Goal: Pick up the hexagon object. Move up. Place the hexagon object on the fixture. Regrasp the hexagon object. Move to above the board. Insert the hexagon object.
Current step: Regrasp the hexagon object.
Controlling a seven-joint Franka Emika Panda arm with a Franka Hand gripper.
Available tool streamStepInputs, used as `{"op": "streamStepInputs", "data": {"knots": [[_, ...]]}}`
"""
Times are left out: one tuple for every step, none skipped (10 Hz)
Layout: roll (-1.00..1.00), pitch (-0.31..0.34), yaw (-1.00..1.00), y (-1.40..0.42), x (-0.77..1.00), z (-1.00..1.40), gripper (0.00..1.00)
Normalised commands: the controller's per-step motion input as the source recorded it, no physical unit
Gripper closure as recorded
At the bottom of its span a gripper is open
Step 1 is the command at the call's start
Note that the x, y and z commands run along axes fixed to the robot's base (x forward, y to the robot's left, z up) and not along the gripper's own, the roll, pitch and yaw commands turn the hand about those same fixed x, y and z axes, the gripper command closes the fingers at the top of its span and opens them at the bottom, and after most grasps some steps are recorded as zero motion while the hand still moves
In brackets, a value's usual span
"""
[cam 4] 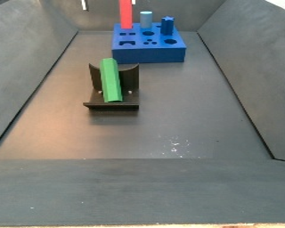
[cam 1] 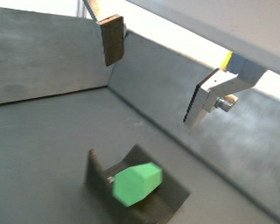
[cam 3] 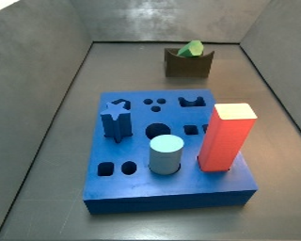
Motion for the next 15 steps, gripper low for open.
{"op": "streamStepInputs", "data": {"knots": [[1.00,0.014,0.01,-0.02,0.02,-0.01,0.00],[1.00,0.032,0.02,-0.03,0.04,-0.01,0.00],[1.00,0.056,0.03,-0.03,0.06,-0.01,0.00],[1.00,0.083,0.04,-0.03,0.07,-0.01,0.00],[1.00,0.105,0.05,-0.03,0.08,-0.01,0.00],[0.83,0.146,0.08,-0.04,0.09,-0.02,0.00],[0.70,0.152,0.10,-0.04,0.09,-0.01,0.00],[0.45,0.144,0.13,-0.04,0.10,-0.02,0.00],[0.30,0.131,0.15,-0.03,0.09,-0.01,0.00],[0.20,0.090,0.17,-0.03,0.07,-0.01,0.00],[0.24,0.021,0.22,0.07,0.03,-1.00,0.00],[0.23,-0.004,0.22,0.07,0.03,-1.00,0.00],[0.20,-0.040,0.19,0.07,0.05,-1.00,0.00],[0.17,-0.070,0.16,0.06,0.06,-1.00,0.00],[0.12,-0.104,0.12,0.06,0.07,-1.00,0.00]]}}
